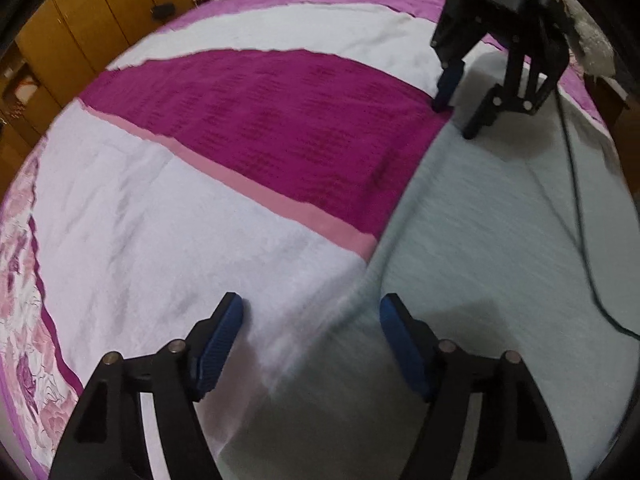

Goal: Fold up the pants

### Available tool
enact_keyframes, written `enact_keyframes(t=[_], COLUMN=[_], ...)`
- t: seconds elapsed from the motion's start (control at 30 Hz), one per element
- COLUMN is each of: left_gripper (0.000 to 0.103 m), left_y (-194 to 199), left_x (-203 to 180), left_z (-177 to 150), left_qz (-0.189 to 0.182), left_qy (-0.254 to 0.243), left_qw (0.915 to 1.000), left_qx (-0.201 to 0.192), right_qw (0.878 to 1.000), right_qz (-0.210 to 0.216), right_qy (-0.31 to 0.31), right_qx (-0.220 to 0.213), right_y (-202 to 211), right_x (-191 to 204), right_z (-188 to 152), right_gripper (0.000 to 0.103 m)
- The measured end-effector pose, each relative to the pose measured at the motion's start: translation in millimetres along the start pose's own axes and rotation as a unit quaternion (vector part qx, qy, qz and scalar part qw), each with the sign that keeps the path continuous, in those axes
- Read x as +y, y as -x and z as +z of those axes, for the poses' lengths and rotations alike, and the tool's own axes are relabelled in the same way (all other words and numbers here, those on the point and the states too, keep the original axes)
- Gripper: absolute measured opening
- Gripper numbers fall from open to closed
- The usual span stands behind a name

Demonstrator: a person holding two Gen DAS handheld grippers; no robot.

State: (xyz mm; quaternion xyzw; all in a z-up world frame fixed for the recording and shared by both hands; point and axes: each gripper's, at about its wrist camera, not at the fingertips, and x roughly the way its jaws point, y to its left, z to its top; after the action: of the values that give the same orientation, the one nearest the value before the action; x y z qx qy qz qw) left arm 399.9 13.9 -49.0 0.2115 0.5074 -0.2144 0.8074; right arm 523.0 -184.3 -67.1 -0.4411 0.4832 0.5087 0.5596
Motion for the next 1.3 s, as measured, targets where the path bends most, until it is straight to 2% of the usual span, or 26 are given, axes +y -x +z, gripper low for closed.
enact_keyframes(t=[0.03,0.2,0.27,0.3,0.37,0.4,0.47,0.5,0.53,0.8,0.9,0.97,1.07,1.3], left_gripper=[0.075,0.075,0.071,0.065,0.042,0.028,0.019,0.014,0.009,0.003,0.003,0.002,0.002,0.002], left_y=[0,9,6,5,6,7,8,9,10,37,49,63,86,115], left_x=[2,-3,-4,-4,-5,-6,-9,-10,-11,-28,-40,-48,-62,-101], left_z=[-1,-12,-14,-14,-12,-11,-9,-8,-8,-16,-20,-22,-27,-36], left_qz=[-0.014,-0.021,-0.02,-0.024,-0.034,-0.039,-0.034,-0.031,-0.027,0.007,0.034,0.058,0.089,0.125], left_qy=[-0.004,-0.024,-0.027,-0.02,-0.011,-0.01,-0.013,-0.016,-0.017,-0.021,-0.022,-0.019,-0.015,-0.043], left_qw=[0.9999,0.9994,0.9994,0.9994,0.9993,0.9991,0.9992,0.9993,0.9994,0.9997,0.9991,0.9976,0.9943,0.9892], left_qx=[0.01,0.015,0.014,0.015,0.013,0.012,0.014,0.015,0.014,0.007,-0.008,-0.033,-0.058,-0.064], right_qw=[1.0,0.999,0.998,0.997,0.996,0.997,0.997,0.996,0.993,0.972,0.956,0.944,0.921,0.898], right_qz=[-0.004,-0.032,-0.048,-0.055,-0.068,-0.069,-0.074,-0.086,-0.107,-0.226,-0.283,-0.318,-0.377,-0.424], right_qy=[0.007,0.039,0.044,0.042,0.039,0.033,0.015,0.017,0.026,0.057,0.07,0.078,0.098,0.12], right_qx=[0.003,-0.004,-0.016,-0.022,-0.031,-0.031,-0.026,-0.028,-0.03,-0.039,-0.035,-0.033,-0.032,-0.019], right_y=[1,0,-3,-4,-4,-4,-3,0,3,19,24,30,38,46], right_x=[3,26,37,45,53,58,61,63,70,124,148,167,195,238], right_z=[1,1,-1,-5,-10,-13,-13,-26,-25,-34,-37,-39,-51,-67], right_gripper=[0.032,0.022,0.022,0.022,0.022,0.02,0.014,0.005,0.003,0.0,0.0,0.0,0.0,0.0])
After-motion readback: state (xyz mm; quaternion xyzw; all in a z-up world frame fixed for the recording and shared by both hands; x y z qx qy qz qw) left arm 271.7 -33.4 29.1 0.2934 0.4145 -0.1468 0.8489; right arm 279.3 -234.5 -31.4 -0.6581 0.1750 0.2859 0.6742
